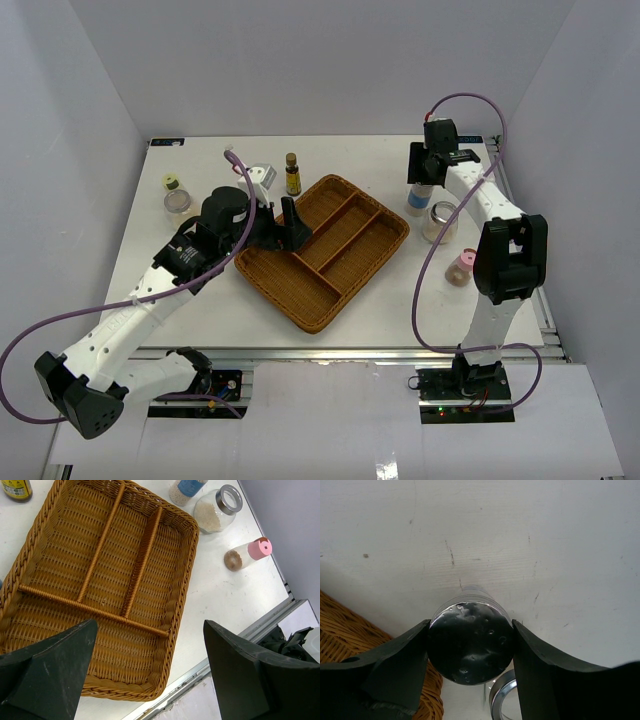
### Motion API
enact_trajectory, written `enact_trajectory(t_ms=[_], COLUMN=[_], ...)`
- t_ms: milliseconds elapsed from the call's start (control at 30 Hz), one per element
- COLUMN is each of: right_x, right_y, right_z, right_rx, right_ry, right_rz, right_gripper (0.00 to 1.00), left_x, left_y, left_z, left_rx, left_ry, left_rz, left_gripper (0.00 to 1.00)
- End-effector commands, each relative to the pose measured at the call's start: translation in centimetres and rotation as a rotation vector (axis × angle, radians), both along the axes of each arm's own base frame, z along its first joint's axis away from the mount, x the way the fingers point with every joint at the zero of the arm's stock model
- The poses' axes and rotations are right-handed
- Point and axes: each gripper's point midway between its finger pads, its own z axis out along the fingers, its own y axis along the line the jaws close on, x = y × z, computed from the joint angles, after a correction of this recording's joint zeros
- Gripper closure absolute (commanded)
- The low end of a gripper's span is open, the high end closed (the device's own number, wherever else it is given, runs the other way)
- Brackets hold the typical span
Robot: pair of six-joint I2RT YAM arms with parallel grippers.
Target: Organize the condiment bottles
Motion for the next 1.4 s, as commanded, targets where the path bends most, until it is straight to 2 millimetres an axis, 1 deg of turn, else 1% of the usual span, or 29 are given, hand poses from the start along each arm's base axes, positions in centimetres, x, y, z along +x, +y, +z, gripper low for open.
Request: enact_trajectory(t_ms=[0,100,267,433,467,533,567,600,633,700,800,900,967,1033,1167,1300,1367], right_x=[0.9,1.0,0.6,-0.4,-0.7,-1.2,-1.6,-1.8,-2.0,-2.8,-4.0,-4.7,-5.3,-5.5,-6.3,-6.8,-6.7], right_y=[-0.1,0.2,0.8,2.8,3.5,5.6,6.6,7.3,8.0,10.7,14.1,16.3,17.4,17.9,18.8,18.9,19.0], right_z=[4.2,6.3,10.6,14.9,15.7,17.2,17.8,18.4,18.7,19.2,19.0,18.0,16.5,16.1,14.1,12.0,11.7], right_rx=[-0.032,-0.036,-0.035,-0.019,-0.008,0.018,0.027,0.036,0.044,0.069,0.078,0.075,0.075,0.087,0.088,0.076,0.081], right_ry=[-0.077,-0.115,-0.198,-0.293,-0.311,-0.345,-0.358,-0.372,-0.380,-0.388,-0.382,-0.363,-0.337,-0.338,-0.308,-0.276,-0.291], right_rz=[-0.003,0.006,0.030,0.087,0.106,0.158,0.181,0.197,0.214,0.273,0.341,0.383,0.402,0.413,0.433,0.440,0.443], right_gripper=[0.92,0.92,0.92,0.92,0.92,0.92,0.92,0.92,0.92,0.92,0.92,0.92,0.92,0.92,0.92,0.92,0.92], left_x=[-0.3,-0.4,-0.3,0.3,0.3,0.4,0.4,0.4,0.4,0.4,0.4,0.4,0.4,0.4,0.4,0.4,0.4], left_y=[0.5,0.6,1.1,2.1,2.2,2.3,2.4,2.4,2.4,2.4,2.6,2.9,3.0,3.1,3.2,2.8,2.6], left_z=[2.7,2.8,2.5,2.0,1.9,1.7,1.7,1.7,1.8,2.0,2.2,2.2,2.2,2.1,1.8,1.7,1.6], left_rx=[-0.041,-0.046,-0.034,-0.007,-0.003,0.004,0.007,0.006,0.004,0.003,0.003,0.006,0.008,0.013,0.023,0.019,0.017], left_ry=[-0.046,-0.049,-0.051,-0.054,-0.054,-0.054,-0.053,-0.053,-0.054,-0.056,-0.061,-0.061,-0.063,-0.062,-0.058,-0.051,-0.043], left_rz=[0.017,0.021,0.048,0.103,0.108,0.116,0.119,0.120,0.120,0.122,0.132,0.140,0.145,0.150,0.155,0.138,0.127], left_gripper=[0.02,0.02,0.02,0.02,0.02,0.02,0.02,0.02,0.02,0.02,0.02,0.02,0.02,0.02,0.02,0.02,0.02])
